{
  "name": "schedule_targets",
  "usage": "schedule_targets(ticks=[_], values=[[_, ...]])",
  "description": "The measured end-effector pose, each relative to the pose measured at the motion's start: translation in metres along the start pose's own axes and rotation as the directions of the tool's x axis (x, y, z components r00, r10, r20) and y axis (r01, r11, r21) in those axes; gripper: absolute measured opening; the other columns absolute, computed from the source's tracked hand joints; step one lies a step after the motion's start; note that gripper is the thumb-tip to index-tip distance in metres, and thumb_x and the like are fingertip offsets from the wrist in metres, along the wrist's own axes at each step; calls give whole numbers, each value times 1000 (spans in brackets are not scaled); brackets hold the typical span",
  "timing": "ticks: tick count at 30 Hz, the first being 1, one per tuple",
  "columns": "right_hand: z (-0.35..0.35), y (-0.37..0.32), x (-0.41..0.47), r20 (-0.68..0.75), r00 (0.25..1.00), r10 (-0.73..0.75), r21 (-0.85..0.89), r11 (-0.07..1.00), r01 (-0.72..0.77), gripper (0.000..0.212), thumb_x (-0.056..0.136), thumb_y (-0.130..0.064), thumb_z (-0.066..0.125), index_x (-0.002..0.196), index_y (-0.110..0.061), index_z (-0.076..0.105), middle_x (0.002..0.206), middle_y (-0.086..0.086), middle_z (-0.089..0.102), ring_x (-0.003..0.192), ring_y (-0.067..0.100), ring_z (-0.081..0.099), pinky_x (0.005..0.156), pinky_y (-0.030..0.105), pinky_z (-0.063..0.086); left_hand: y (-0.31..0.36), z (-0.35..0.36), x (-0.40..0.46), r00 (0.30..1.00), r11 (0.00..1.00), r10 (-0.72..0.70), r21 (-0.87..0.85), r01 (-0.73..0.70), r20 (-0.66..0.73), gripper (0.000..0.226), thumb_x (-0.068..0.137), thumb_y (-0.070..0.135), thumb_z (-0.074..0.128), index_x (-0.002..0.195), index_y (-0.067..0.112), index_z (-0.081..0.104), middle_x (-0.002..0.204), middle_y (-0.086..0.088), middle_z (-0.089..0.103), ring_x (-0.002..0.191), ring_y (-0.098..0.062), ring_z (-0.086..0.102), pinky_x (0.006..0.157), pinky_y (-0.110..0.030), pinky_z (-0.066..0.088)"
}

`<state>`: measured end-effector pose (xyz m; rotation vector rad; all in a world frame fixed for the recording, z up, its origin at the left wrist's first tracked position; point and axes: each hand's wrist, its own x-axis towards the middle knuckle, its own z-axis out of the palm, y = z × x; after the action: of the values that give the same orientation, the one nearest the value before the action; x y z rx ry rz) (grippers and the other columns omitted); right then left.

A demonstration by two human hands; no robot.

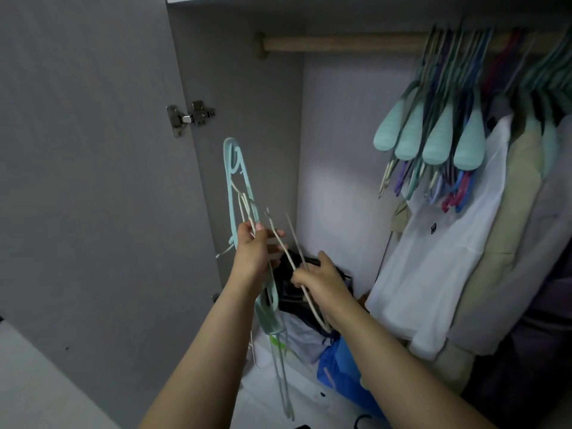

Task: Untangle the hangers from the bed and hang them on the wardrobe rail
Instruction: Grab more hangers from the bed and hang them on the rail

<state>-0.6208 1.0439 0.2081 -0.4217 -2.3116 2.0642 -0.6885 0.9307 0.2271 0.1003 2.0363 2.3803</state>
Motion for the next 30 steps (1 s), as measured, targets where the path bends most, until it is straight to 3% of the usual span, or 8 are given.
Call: schedule_targets(ticks=[4, 8, 11, 14, 19, 24, 27, 30], values=[[-4, 8, 2, -48, 999, -6, 80, 997, 10, 85, 80, -9, 66, 150, -8, 19, 145, 6, 45, 116, 15, 53, 87, 25, 43, 0, -8, 7, 998, 995, 49, 86, -46, -33, 16, 104, 25, 34, 111, 12, 39, 78, -2, 62, 42, -8, 44, 40, -19, 33], [-19, -2, 6, -58, 997, -49, 21, 999, 50, 62, 86, -2, 62, 141, 1, 34, 118, 8, 61, 79, 9, 59, 65, 15, 49, 6, -18, 15, 989, 992, 125, 44, -121, -79, 11, 102, 22, 42, 99, 13, 47, 61, -3, 42, 37, -7, 30, 39, -18, 23], [-27, -3, 10, -87, 994, -70, -4, 998, 70, 65, 83, -10, 69, 140, -9, 38, 137, 16, 50, 116, 13, 56, 102, 30, 44, 9, -25, 22, 978, 988, 157, 36, -153, -137, 17, 102, 21, 39, 97, 14, 54, 56, -2, 41, 36, -8, 29, 39, -17, 23], [-24, -3, 11, -93, 988, -122, -47, 992, 118, 75, 81, -17, 73, 143, -20, 31, 151, 8, 34, 136, 16, 37, 111, 31, 33, 8, -31, 28, 973, 988, 154, 26, -152, -174, 24, 103, 24, 35, 93, 19, 56, 55, -3, 41, 35, -9, 29, 38, -16, 23], [-14, -14, 15, -53, 985, -166, 88, 981, 171, 70, 86, -13, 69, 144, -20, 31, 144, 4, 44, 112, 9, 53, 92, 22, 43, 10, -31, 26, 993, 994, 87, -59, -92, -82, 21, 104, 23, 36, 96, 18, 55, 55, -2, 40, 34, -7, 26, 39, -15, 21], [-14, -50, 36, -127, 987, -102, 281, 950, 134, 41, 89, -22, 63, 125, -22, 46, 97, 8, 58, 58, 10, 47, 39, 18, 32, 12, -31, 28, 1000, 995, 17, -96, -19, -26, 20, 103, 23, 39, 100, 15, 57, 54, 2, 43, 35, -7, 26, 40, -16, 21], [-23, -86, 54, -243, 967, -79, 437, 881, 182, 25, 89, -23, 61, 111, -13, 55, 98, 8, 54, 53, 9, 41, 35, 15, 25, 15, -34, 32, 999, 996, -12, -94, 9, -36, 20, 103, 23, 39, 99, 16, 57, 57, 0, 43, 35, -7, 27, 41, -16, 21], [-33, -135, 70, -318, 942, -106, 535, 800, 270, 17, 87, -29, 63, 91, -15, 56, 77, 5, 49, 47, 9, 40, 35, 14, 24, 17, -34, 35, 1000, 995, -13, -99, 10, -26, 19, 103, 24, 39, 99, 17, 57, 56, 1, 44, 36, -7, 27, 40, -17, 21]])
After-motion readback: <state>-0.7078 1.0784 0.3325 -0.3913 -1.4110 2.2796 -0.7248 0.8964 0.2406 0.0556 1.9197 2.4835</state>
